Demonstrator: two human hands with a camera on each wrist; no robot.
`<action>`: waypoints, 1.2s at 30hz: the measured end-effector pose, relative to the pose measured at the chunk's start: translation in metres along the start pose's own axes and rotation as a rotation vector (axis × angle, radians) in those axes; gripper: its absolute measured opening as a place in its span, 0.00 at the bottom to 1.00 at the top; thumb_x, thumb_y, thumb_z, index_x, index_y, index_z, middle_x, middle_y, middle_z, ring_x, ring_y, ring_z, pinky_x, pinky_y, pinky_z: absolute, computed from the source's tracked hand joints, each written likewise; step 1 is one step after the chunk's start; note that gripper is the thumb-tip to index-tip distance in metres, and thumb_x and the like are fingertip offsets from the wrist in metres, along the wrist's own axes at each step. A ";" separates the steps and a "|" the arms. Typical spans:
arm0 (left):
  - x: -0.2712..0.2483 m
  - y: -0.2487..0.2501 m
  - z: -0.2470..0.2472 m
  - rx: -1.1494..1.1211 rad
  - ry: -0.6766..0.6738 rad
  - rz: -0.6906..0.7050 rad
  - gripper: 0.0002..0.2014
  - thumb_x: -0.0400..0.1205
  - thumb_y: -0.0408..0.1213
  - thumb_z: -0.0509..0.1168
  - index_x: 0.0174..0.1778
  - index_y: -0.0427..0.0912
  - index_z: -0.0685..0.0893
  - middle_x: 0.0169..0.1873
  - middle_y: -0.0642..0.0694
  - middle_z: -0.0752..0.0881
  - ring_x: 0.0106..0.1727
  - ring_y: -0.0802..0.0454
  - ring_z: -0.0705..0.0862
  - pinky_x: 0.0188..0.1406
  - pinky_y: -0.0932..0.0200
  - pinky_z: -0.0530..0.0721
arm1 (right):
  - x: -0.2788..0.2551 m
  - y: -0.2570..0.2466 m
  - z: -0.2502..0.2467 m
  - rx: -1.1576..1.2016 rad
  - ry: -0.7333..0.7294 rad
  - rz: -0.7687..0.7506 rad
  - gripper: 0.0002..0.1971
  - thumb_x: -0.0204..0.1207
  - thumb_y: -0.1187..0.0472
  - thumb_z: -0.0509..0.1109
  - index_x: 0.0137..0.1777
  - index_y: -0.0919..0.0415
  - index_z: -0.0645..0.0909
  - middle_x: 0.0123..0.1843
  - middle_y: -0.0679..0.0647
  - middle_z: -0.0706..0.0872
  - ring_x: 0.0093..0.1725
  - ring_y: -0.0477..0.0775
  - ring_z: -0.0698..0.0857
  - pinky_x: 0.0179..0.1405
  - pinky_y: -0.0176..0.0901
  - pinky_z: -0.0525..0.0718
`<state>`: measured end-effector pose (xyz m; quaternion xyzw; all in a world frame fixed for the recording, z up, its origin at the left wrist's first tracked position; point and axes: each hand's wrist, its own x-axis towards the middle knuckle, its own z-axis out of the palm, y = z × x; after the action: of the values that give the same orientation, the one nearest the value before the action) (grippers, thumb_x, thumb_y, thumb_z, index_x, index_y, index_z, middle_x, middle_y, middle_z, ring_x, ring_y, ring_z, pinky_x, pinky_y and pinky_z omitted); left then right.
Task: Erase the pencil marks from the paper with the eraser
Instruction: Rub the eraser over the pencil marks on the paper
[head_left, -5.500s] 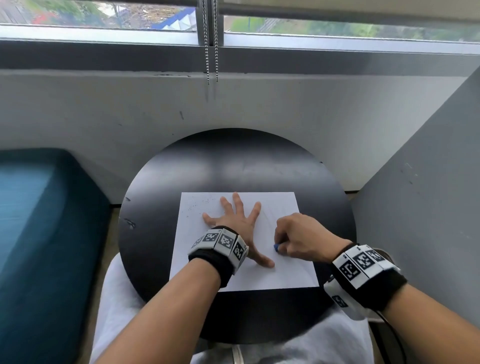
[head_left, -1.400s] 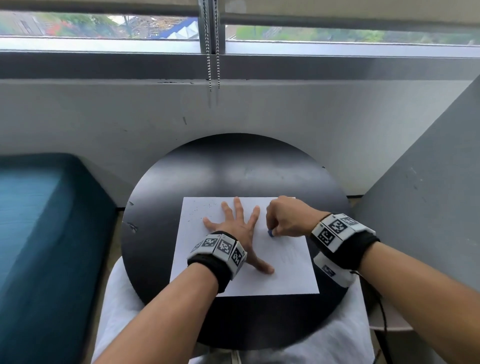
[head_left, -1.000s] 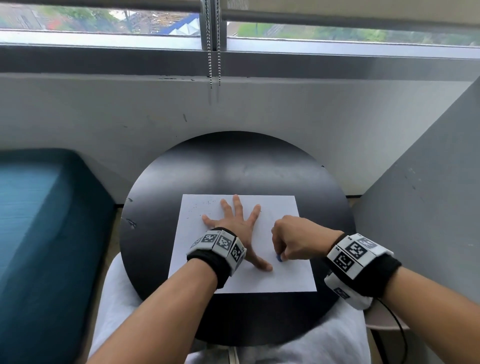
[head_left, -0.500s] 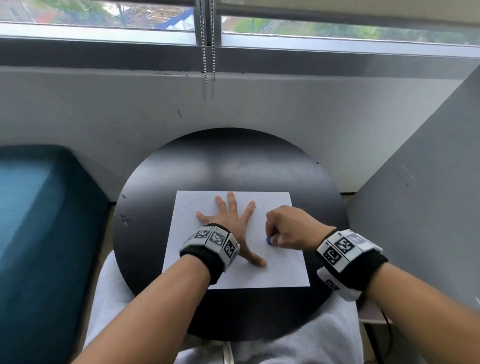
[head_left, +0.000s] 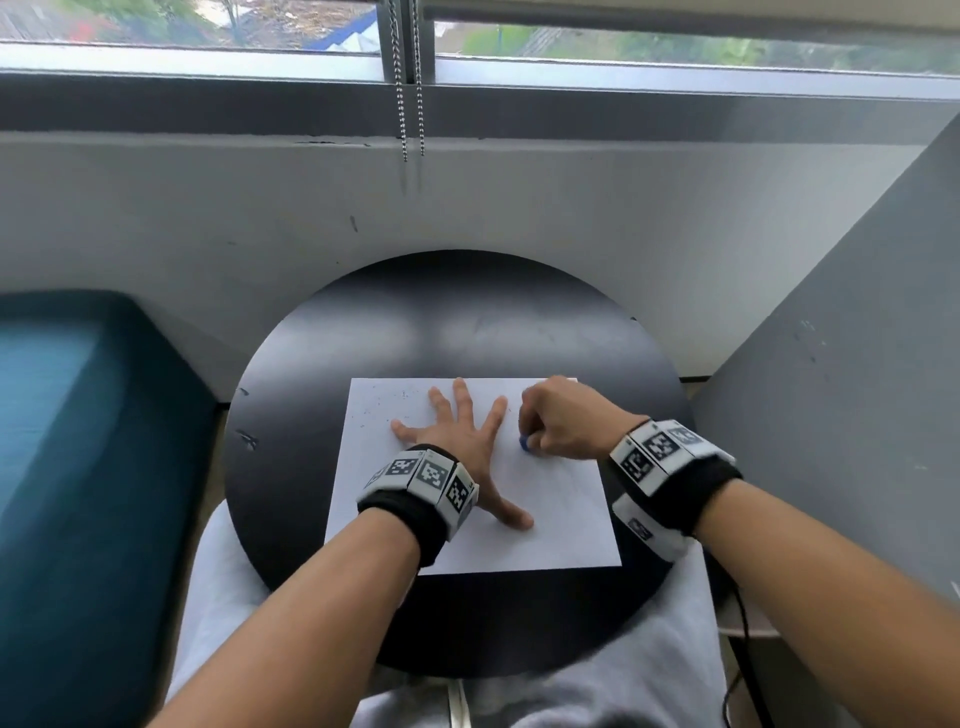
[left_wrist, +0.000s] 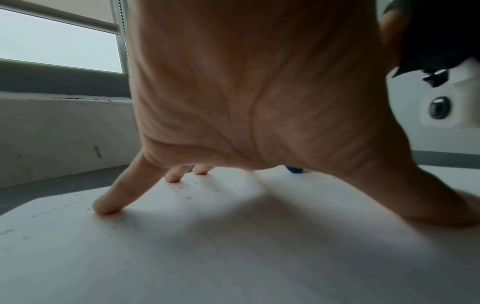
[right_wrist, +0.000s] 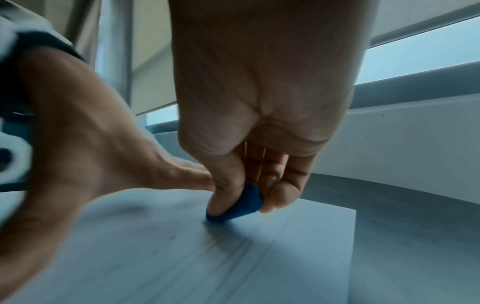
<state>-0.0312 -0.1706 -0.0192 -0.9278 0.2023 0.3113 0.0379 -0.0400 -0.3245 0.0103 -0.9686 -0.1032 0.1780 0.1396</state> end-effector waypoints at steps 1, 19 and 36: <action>0.001 0.000 0.000 0.000 0.001 0.001 0.75 0.54 0.78 0.74 0.84 0.60 0.28 0.83 0.39 0.25 0.84 0.30 0.32 0.70 0.11 0.54 | -0.007 0.001 0.003 0.002 -0.036 -0.023 0.04 0.69 0.61 0.75 0.42 0.58 0.89 0.41 0.47 0.85 0.47 0.50 0.82 0.43 0.43 0.80; 0.001 0.000 0.001 0.013 -0.004 0.000 0.75 0.54 0.79 0.73 0.84 0.59 0.28 0.82 0.38 0.25 0.84 0.29 0.32 0.70 0.11 0.54 | -0.025 0.008 0.015 0.047 -0.033 -0.142 0.03 0.70 0.60 0.74 0.40 0.58 0.89 0.39 0.45 0.83 0.38 0.44 0.77 0.41 0.42 0.80; 0.001 0.000 0.001 0.001 0.018 0.005 0.75 0.54 0.78 0.74 0.84 0.58 0.29 0.83 0.37 0.26 0.84 0.29 0.32 0.69 0.10 0.53 | -0.033 0.030 0.021 0.224 -0.068 -0.095 0.03 0.70 0.61 0.77 0.36 0.57 0.88 0.35 0.42 0.83 0.34 0.41 0.79 0.36 0.29 0.75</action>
<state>-0.0311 -0.1707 -0.0208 -0.9300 0.2053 0.3027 0.0357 -0.0735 -0.3565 -0.0075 -0.9344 -0.1333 0.2142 0.2514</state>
